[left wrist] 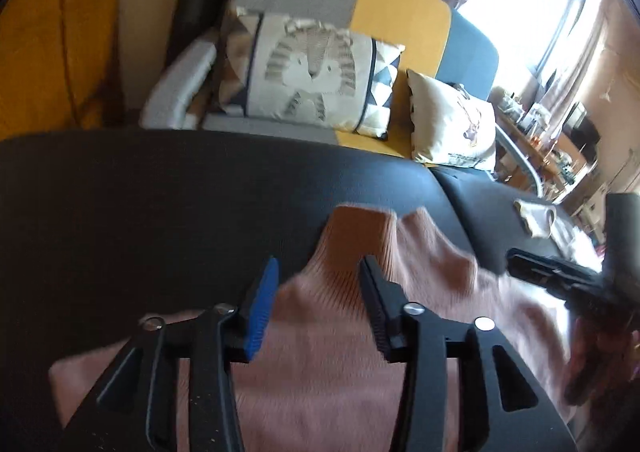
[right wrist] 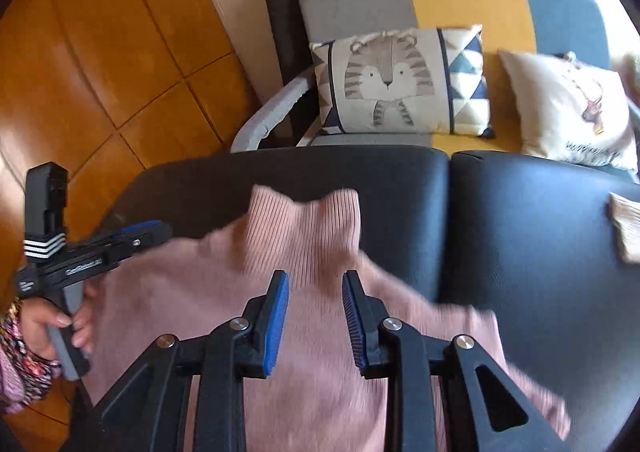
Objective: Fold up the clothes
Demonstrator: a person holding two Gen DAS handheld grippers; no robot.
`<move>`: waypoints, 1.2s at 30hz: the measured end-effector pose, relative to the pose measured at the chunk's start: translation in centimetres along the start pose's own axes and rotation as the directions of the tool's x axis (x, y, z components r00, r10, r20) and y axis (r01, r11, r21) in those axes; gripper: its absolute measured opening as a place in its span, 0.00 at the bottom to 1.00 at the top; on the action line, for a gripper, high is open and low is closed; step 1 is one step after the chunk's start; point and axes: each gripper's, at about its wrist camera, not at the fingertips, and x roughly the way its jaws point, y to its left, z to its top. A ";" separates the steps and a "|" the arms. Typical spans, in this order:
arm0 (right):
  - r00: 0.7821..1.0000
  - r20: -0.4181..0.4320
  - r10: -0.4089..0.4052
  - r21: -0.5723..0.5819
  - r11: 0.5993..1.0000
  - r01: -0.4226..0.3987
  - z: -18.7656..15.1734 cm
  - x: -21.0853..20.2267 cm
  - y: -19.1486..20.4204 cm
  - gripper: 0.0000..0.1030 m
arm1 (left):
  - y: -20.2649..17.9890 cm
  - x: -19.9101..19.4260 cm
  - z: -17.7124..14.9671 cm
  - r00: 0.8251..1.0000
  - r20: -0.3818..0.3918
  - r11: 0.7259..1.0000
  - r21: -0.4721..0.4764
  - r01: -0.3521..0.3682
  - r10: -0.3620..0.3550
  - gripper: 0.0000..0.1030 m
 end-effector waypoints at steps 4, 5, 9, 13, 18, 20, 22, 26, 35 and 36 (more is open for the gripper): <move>0.996 -0.093 -0.006 0.012 1.000 0.007 3.1 4.4 -1.2 0.27 | 0.3 3.5 1.3 0.996 -0.077 0.999 -0.024 0.043 -0.044 0.47; 0.993 -0.115 -0.010 0.011 1.000 0.012 3.6 5.4 -1.5 0.27 | 0.3 4.2 1.5 0.994 -0.088 0.998 -0.023 0.058 -0.060 0.47; 0.982 -0.178 -0.060 -0.038 0.998 0.054 4.5 8.7 -2.3 0.27 | -0.7 5.5 1.4 0.993 -0.099 0.994 0.082 0.073 -0.065 0.48; 0.983 -0.176 -0.050 -0.078 0.996 0.036 4.6 10.2 -2.3 0.28 | -1.9 6.3 0.7 0.992 -0.103 0.975 0.202 0.092 -0.072 0.48; 0.983 -0.162 -0.090 -0.131 0.989 0.069 4.2 10.9 -1.4 0.32 | -2.7 7.2 0.0 0.988 -0.123 0.958 0.260 0.124 -0.095 0.61; 0.981 -0.157 -0.110 -0.150 0.985 0.087 4.1 11.0 -1.1 0.33 | -3.3 7.5 -0.3 0.988 -0.130 0.948 0.293 0.121 -0.085 0.66; 0.980 -0.152 -0.130 -0.168 0.980 0.104 3.9 11.2 -0.8 0.32 | -4.1 7.6 -0.7 0.991 -0.127 0.937 0.340 0.075 -0.034 0.66; 0.982 -0.139 -0.131 -0.173 0.979 0.106 3.9 11.5 -0.5 0.15 | -4.8 7.7 -1.1 0.994 -0.109 0.925 0.377 0.046 -0.005 0.47; 0.995 -0.097 -0.008 0.026 1.000 0.011 3.8 9.5 -2.5 0.08 | -3.6 4.6 0.0 0.992 -0.043 0.952 0.280 0.125 -0.118 0.11; 0.997 -0.082 -0.002 0.024 1.000 0.004 3.9 8.8 -2.3 0.08 | -3.7 3.8 0.0 0.991 -0.023 0.950 0.280 0.135 -0.134 0.11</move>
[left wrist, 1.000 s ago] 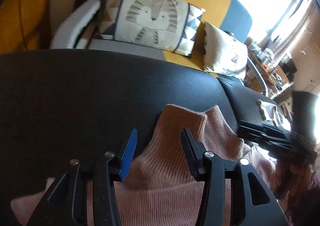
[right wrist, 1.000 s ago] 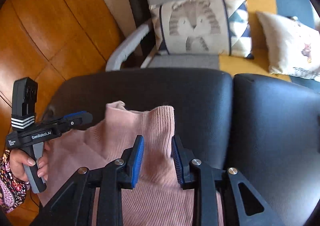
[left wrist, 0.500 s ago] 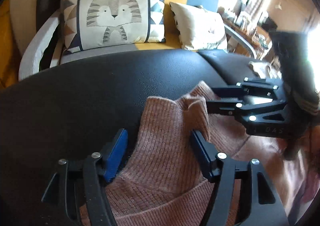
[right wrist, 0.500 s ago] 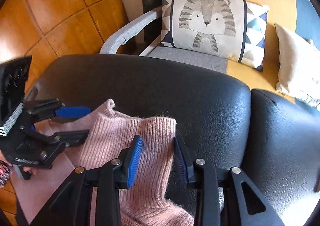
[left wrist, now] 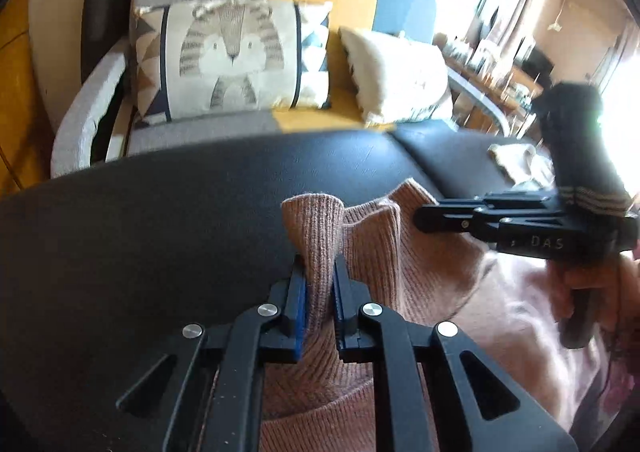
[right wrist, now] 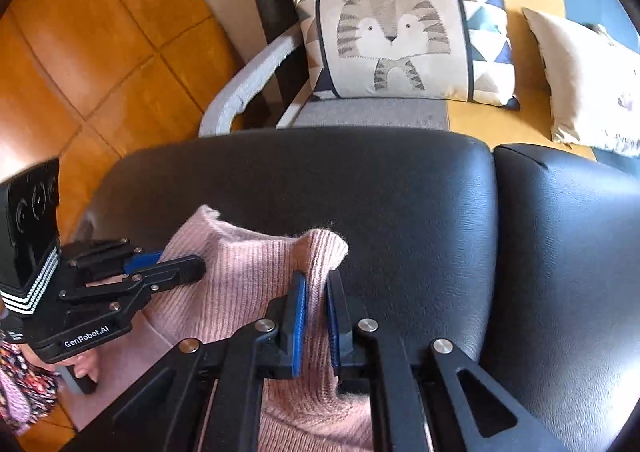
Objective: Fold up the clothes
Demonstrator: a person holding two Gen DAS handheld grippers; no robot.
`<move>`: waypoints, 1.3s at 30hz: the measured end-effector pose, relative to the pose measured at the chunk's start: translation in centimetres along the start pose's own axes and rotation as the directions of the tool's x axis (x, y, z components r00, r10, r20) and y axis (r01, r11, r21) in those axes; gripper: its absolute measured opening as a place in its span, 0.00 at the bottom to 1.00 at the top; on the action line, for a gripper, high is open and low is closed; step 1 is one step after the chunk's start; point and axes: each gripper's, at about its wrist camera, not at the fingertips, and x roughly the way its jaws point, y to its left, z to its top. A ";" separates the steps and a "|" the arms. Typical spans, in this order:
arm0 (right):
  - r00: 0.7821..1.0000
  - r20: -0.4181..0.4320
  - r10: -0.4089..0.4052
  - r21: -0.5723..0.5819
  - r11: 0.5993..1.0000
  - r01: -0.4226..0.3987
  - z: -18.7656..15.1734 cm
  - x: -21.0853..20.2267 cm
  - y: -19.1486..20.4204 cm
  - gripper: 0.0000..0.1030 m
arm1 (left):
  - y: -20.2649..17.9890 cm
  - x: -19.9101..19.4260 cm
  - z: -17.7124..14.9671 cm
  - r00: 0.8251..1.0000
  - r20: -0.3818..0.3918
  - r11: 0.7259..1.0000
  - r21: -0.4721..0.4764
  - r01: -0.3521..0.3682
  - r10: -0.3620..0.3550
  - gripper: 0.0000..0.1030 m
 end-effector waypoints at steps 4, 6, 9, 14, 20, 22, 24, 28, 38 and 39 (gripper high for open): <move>0.998 0.062 0.023 -0.011 1.000 -0.022 0.0 -2.9 1.0 0.08 | -0.9 -3.0 -0.2 0.997 0.080 0.999 0.025 0.022 -0.024 0.11; 0.995 0.098 0.030 -0.017 0.999 -0.029 -0.3 -4.5 1.8 0.08 | -1.3 -4.1 -0.4 0.994 0.109 0.999 0.034 0.021 -0.025 0.11; 0.988 0.150 0.042 -0.027 0.999 -0.039 -0.7 -6.9 3.0 0.08 | -1.7 -5.9 -1.3 0.988 0.155 0.999 0.039 0.014 -0.020 0.11; 0.980 0.188 0.061 -0.059 0.997 -0.051 -3.8 -9.5 5.1 0.08 | -3.5 -8.8 -4.2 0.972 0.229 0.996 0.084 0.025 -0.044 0.11; 0.978 0.203 0.054 -0.087 0.996 -0.037 -9.4 -10.9 7.0 0.08 | -4.9 -10.6 -8.8 0.965 0.259 0.995 0.098 0.021 -0.046 0.11; 0.978 0.206 0.043 -0.096 0.995 -0.024 -11.3 -10.9 7.4 0.08 | -5.2 -10.5 -10.3 0.970 0.241 0.995 0.094 0.023 -0.045 0.11; 0.978 0.208 0.031 -0.104 0.995 -0.010 -13.3 -10.9 7.9 0.08 | -5.4 -10.3 -11.8 0.974 0.223 0.996 0.083 0.026 -0.044 0.11; 0.980 0.198 0.018 -0.087 0.996 -0.001 -17.0 -10.4 8.5 0.08 | -5.6 -10.2 -13.9 0.980 0.198 0.997 0.078 -0.003 -0.013 0.11; 0.985 0.155 0.081 0.074 0.993 -0.094 -22.5 -10.9 7.1 0.09 | -3.9 -11.0 -19.3 0.991 0.134 0.999 -0.040 -0.001 0.007 0.11; 0.981 0.173 0.083 0.092 0.991 -0.100 -22.5 -11.4 6.8 0.09 | -3.7 -11.5 -19.5 0.989 0.145 0.998 -0.066 -0.006 0.016 0.11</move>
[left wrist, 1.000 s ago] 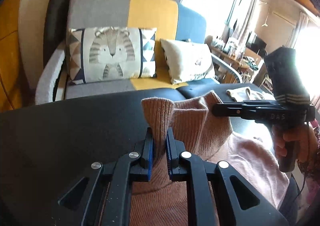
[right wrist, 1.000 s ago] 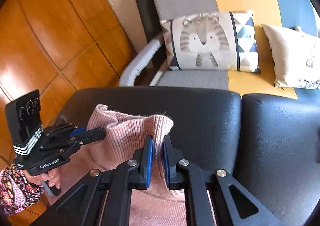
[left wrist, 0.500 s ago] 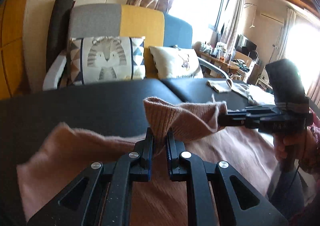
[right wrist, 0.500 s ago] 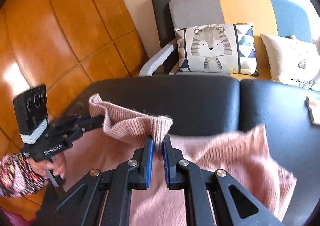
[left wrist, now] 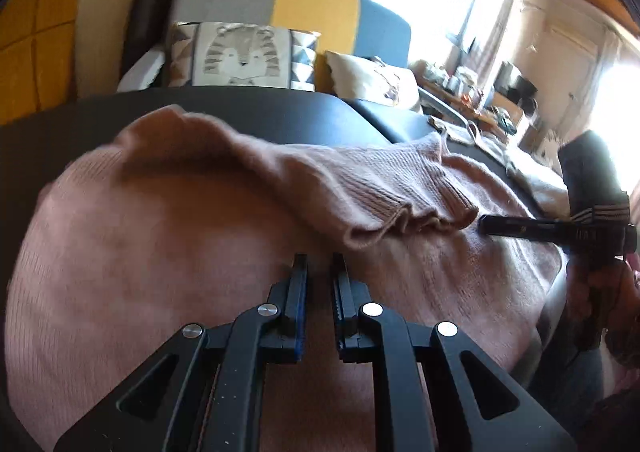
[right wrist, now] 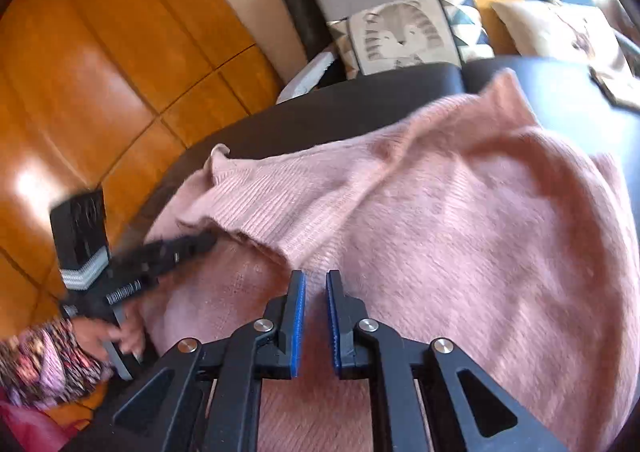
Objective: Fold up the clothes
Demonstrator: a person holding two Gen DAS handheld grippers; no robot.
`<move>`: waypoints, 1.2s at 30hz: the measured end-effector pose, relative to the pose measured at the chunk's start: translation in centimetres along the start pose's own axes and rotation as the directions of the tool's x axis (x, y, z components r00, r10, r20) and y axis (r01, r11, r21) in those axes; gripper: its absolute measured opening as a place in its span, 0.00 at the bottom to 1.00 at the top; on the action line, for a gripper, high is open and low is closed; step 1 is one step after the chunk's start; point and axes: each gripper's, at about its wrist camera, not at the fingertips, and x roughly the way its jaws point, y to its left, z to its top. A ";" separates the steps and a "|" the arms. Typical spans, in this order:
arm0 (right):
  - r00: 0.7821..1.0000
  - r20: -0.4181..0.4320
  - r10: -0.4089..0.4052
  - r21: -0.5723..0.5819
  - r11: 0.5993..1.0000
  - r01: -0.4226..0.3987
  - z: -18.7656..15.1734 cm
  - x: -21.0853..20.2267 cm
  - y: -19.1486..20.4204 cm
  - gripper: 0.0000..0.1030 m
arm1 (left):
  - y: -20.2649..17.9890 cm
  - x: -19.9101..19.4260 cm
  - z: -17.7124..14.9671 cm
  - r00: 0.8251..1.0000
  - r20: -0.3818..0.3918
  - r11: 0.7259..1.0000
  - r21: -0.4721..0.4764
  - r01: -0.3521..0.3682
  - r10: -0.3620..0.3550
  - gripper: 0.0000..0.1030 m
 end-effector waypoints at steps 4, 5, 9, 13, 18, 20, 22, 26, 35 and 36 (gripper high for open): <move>0.997 0.075 0.013 0.077 0.997 -0.019 0.5 -2.3 -0.9 0.15 | 0.1 -2.1 1.5 0.992 0.116 0.996 -0.089 -0.031 0.042 0.11; 0.995 0.098 0.020 0.096 0.995 -0.030 1.0 -2.7 -1.1 0.16 | -0.2 -2.5 2.2 0.987 0.151 0.994 -0.101 -0.035 0.050 0.11; 0.993 0.103 0.055 0.114 0.991 -0.066 3.2 -1.8 -0.1 0.17 | -2.6 -1.9 5.2 0.977 0.209 0.998 -0.055 -0.031 0.042 0.11; 0.999 0.041 0.015 -0.003 1.000 -0.015 3.6 0.8 2.5 0.17 | -4.9 1.5 6.3 0.990 0.134 0.998 0.031 -0.058 0.054 0.11; 0.997 -0.029 -0.071 -0.114 0.991 0.068 2.1 3.4 4.0 0.17 | -4.5 4.6 4.4 0.985 0.006 0.984 0.030 -0.175 0.174 0.11; 0.996 -0.039 -0.076 -0.104 0.992 0.071 1.4 3.4 3.5 0.17 | -3.8 5.2 3.7 0.982 -0.022 0.982 0.018 -0.188 0.189 0.11; 0.999 -0.032 -0.044 -0.062 0.997 0.042 1.4 3.2 2.8 0.17 | -3.2 5.3 3.7 0.984 -0.031 0.984 -0.009 -0.175 0.175 0.12; 1.000 -0.015 -0.025 0.028 0.999 0.025 2.9 3.4 1.3 0.19 | -3.1 6.2 4.6 0.977 -0.050 0.978 -0.018 -0.209 0.208 0.12; 0.994 -0.081 -0.075 0.018 0.997 0.076 7.5 7.7 0.3 0.19 | -1.7 9.2 8.1 0.955 -0.128 0.962 -0.035 -0.272 0.266 0.12; 0.993 -0.084 -0.081 0.020 0.996 0.083 8.0 8.2 0.2 0.19 | -1.4 9.3 8.5 0.955 -0.136 0.960 -0.055 -0.273 0.264 0.12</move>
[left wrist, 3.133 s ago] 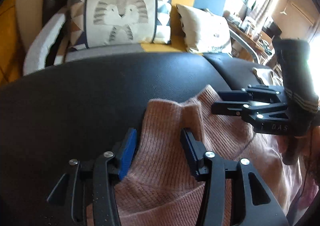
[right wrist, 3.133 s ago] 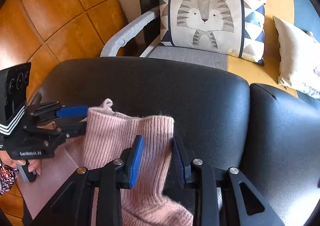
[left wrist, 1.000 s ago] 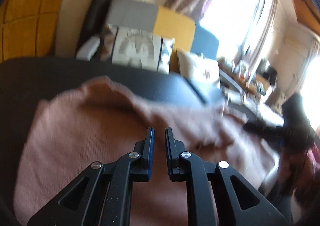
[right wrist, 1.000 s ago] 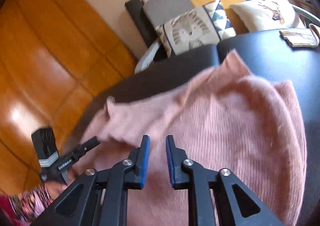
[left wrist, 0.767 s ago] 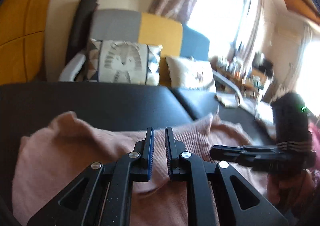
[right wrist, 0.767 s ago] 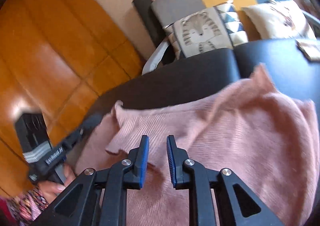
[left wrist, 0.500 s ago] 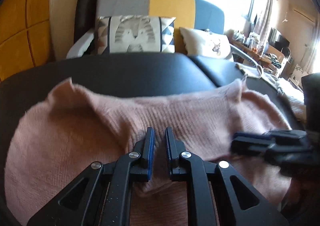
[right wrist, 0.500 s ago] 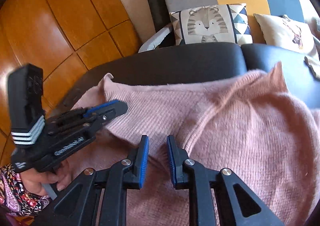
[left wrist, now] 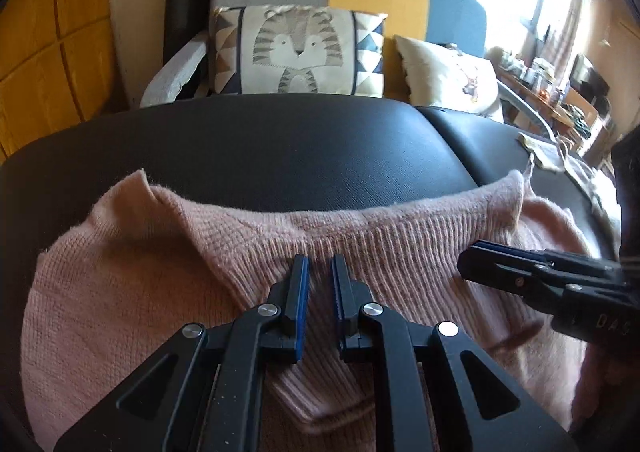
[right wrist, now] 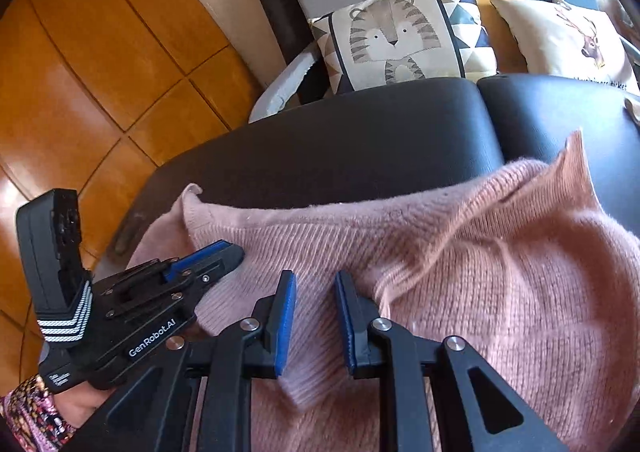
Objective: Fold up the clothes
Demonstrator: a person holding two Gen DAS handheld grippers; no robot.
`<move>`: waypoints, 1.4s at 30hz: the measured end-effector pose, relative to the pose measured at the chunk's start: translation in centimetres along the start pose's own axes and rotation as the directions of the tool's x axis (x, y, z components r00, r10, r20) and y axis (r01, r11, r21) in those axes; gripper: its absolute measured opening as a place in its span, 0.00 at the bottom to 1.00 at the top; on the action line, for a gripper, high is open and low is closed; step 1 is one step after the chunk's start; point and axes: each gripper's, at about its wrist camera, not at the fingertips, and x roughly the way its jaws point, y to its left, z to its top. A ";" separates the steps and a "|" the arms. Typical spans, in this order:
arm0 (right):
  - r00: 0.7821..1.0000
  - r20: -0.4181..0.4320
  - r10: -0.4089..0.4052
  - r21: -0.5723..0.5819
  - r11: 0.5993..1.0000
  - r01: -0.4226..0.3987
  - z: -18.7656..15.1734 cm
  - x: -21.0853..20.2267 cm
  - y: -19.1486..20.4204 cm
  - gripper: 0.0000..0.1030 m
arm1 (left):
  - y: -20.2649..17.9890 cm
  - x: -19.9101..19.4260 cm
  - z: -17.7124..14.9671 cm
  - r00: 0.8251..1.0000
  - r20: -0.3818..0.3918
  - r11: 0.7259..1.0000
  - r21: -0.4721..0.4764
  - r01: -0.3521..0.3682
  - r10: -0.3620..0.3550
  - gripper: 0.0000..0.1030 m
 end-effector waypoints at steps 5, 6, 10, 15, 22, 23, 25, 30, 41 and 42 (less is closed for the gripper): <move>0.999 -0.024 -0.031 -0.003 1.000 0.031 2.2 2.1 -0.2 0.19 | 0.5 1.4 1.3 1.000 -0.026 1.000 -0.018 -0.008 0.008 0.13; 0.999 -0.029 -0.038 -0.004 0.999 0.038 2.7 2.5 -0.2 0.19 | 0.5 1.9 1.5 0.999 -0.036 1.000 -0.004 -0.016 0.016 0.13; 0.997 -0.036 -0.066 -0.022 0.998 0.065 4.0 4.1 -0.3 0.19 | 0.8 3.3 2.8 0.998 -0.042 0.999 -0.002 -0.035 0.035 0.13; 0.997 -0.003 -0.078 -0.030 0.996 0.078 4.8 5.3 -0.9 0.19 | 1.7 4.1 3.3 1.000 -0.012 1.000 0.004 -0.028 0.028 0.13; 0.998 0.058 -0.010 -0.024 1.000 0.012 3.4 1.4 -1.1 0.19 | 8.1 -1.2 2.3 0.988 0.155 0.986 -0.166 0.037 -0.011 0.13; 0.998 0.062 0.003 -0.051 0.999 0.000 2.9 0.8 -0.7 0.19 | 9.6 -1.6 2.1 0.989 0.149 0.978 -0.207 0.017 0.014 0.13; 0.999 0.045 0.012 -0.110 0.994 -0.007 1.9 0.2 0.4 0.19 | 11.9 -1.3 1.6 0.994 0.101 0.965 -0.262 -0.017 0.045 0.13; 0.998 -0.017 -0.063 -0.226 0.972 0.058 -0.2 2.2 1.3 0.20 | 16.0 -0.1 0.4 0.999 0.026 0.936 -0.349 -0.034 0.046 0.13; 1.000 0.015 -0.015 -0.164 0.986 0.017 -0.4 2.1 0.2 0.20 | 16.5 -2.0 1.4 0.984 0.091 0.909 -0.402 -0.107 0.155 0.13; 1.000 0.018 -0.012 -0.161 0.987 0.015 -0.4 2.0 0.1 0.20 | 16.6 -2.4 1.2 0.983 0.102 0.900 -0.425 -0.097 0.154 0.13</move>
